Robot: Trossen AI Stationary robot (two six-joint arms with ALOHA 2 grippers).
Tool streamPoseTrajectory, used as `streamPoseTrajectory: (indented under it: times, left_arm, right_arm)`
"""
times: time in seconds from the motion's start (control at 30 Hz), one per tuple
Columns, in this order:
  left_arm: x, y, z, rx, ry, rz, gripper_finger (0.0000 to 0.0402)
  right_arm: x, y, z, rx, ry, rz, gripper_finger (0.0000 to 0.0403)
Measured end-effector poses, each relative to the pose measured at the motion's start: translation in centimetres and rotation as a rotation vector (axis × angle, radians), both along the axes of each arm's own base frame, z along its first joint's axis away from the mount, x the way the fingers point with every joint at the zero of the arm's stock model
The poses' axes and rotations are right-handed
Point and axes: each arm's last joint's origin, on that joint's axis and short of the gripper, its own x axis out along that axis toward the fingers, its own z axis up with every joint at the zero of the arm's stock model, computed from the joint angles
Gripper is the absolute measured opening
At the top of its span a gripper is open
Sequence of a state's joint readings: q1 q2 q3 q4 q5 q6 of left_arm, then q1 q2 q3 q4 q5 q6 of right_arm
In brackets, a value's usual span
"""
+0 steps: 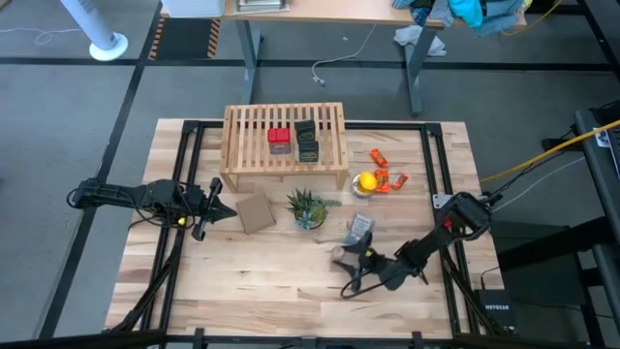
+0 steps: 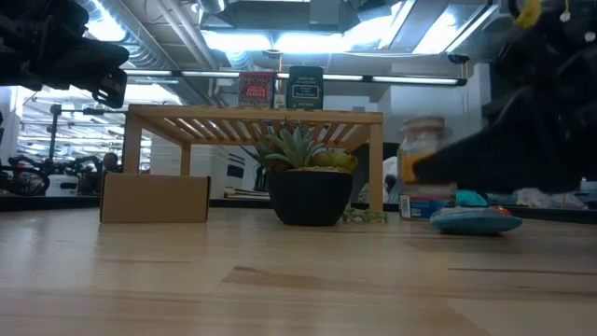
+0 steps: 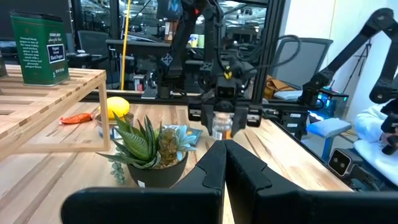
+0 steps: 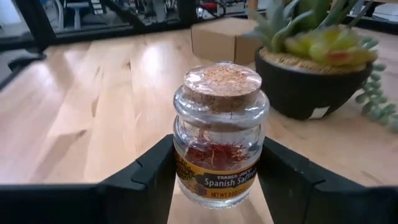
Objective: Shelf spices
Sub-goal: Remove the brown seasoning bottle from the shelf
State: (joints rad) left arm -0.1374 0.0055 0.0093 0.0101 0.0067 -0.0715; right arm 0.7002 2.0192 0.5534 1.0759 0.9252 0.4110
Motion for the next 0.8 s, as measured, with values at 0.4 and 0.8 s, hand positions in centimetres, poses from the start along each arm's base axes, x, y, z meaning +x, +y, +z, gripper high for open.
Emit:
streamPoseTrajectory:
  times: [0.4,0.8]
  left_arm:
    - [0.0,0.0,0.0,0.0,0.0,0.0,0.0]
    - [0.0,0.0,0.0,0.0,0.0,0.0,0.0]
  right_arm:
    - [0.7,-0.4,-2.2,-0.024,0.066,0.02,0.0209]
    - [0.7,-0.4,-2.3,-0.075,0.085,0.045,0.0333]
